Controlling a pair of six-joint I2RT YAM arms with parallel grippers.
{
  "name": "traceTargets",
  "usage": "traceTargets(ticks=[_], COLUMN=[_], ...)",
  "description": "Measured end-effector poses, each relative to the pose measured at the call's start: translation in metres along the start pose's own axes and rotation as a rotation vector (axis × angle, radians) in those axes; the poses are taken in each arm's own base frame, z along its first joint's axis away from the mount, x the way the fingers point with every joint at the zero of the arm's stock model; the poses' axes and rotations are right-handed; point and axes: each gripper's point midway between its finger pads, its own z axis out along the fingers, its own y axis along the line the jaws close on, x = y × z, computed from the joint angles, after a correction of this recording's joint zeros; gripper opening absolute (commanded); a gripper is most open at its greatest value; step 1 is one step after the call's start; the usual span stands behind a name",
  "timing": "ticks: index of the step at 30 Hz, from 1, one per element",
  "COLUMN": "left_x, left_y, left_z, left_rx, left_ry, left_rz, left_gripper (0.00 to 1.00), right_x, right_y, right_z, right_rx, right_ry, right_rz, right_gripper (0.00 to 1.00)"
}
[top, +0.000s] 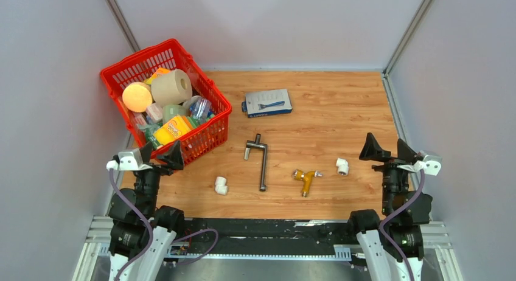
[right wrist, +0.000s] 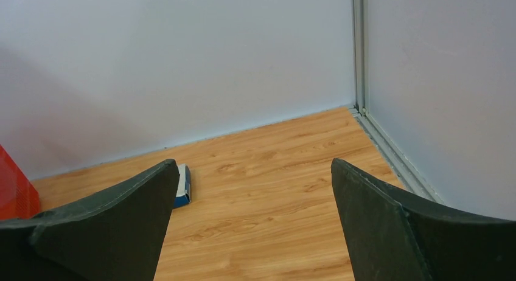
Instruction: Install the water faucets
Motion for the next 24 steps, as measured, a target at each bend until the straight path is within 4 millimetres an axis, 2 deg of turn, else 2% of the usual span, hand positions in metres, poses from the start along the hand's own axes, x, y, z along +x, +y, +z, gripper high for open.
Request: traceTargets(ticks=[3, 5, 8, 11, 16, 19, 24], left_x=[-0.004, -0.014, -0.032, -0.037, -0.016, 0.006, 0.036], left_y=[-0.002, -0.006, -0.014, -0.021, -0.032, -0.038, -0.051], left_z=[-0.003, -0.006, -0.007, -0.002, 0.013, 0.021, 0.025], left_rx=[0.009, 0.022, 0.047, 0.064, 0.072, 0.082, 0.129], left_ry=[0.003, -0.008, -0.019, 0.014, 0.179, 0.300, 0.452], left_rz=[-0.014, -0.028, -0.053, -0.067, -0.080, -0.085, -0.108], left_gripper=[1.00, 1.00, 1.00, 1.00, 1.00, 1.00, 1.00], right_x=[0.003, 0.009, 0.025, 0.045, 0.088, 0.111, 0.124], right_y=[0.003, 0.007, 0.015, 0.023, 0.037, 0.044, 0.055], right_z=[0.002, 0.005, 0.013, 0.022, 0.037, 0.037, 0.022], right_rx=[-0.012, -0.023, -0.045, -0.060, -0.068, -0.077, -0.162], right_ry=[0.018, 0.045, 0.119, 0.216, 0.430, 0.532, 0.545], right_rz=[0.018, 0.039, 0.074, 0.106, 0.162, 0.211, 0.247], right_gripper=[1.00, 1.00, 1.00, 1.00, 1.00, 1.00, 1.00])
